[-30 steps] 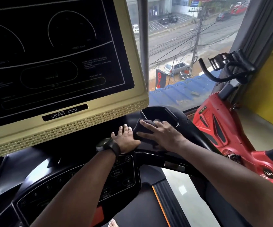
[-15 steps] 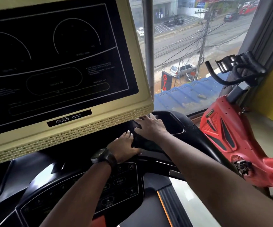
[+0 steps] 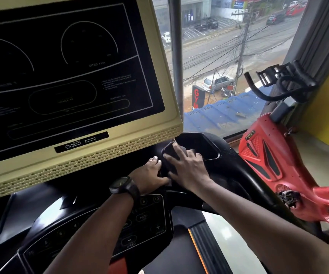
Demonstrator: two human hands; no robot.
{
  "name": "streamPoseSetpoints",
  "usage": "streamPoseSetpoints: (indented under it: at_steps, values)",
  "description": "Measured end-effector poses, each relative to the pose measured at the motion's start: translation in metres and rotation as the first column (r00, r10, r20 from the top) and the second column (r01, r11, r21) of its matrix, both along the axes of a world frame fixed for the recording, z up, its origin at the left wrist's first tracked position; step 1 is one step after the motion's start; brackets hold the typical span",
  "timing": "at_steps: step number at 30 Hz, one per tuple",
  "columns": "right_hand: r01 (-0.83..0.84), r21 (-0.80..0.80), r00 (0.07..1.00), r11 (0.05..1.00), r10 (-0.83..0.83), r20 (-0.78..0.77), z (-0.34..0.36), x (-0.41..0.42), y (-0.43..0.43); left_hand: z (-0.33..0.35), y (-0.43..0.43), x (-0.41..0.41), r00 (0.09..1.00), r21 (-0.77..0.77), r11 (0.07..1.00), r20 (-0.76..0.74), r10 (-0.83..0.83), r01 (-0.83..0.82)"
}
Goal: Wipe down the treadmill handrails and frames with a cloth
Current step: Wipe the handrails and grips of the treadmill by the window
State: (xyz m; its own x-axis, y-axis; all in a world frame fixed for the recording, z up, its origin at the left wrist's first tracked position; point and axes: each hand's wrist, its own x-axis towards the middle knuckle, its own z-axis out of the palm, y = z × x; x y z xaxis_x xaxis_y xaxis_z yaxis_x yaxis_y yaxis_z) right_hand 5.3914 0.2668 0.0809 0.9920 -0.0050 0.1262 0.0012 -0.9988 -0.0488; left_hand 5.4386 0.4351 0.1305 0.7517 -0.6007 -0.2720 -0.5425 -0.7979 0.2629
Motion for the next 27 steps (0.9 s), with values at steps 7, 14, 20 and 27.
streamPoseSetpoints:
  at_steps: [7,14,20,27]
  values:
    - [-0.273,-0.136,0.959,0.952,0.280,0.035,-0.002,-0.016,-0.055,0.005,0.000,-0.004,1.000,0.031,0.999,-0.024,-0.020,0.021]
    - [-0.490,-0.327,0.866,0.808,0.493,-0.082,0.008,-0.025,-0.085,0.010,0.002,-0.009,0.997,0.037,0.997,-0.040,-0.063,0.065]
    - [-0.536,-0.535,0.797,0.653,0.601,-0.065,-0.001,-0.030,-0.074,0.008,-0.001,-0.007,0.998,0.033,0.999,-0.039,-0.040,0.041]
    - [-0.624,-0.611,0.691,0.486,0.709,-0.142,-0.008,-0.024,-0.092,0.010,0.001,-0.008,0.998,0.031,0.999,-0.056,-0.020,0.022]
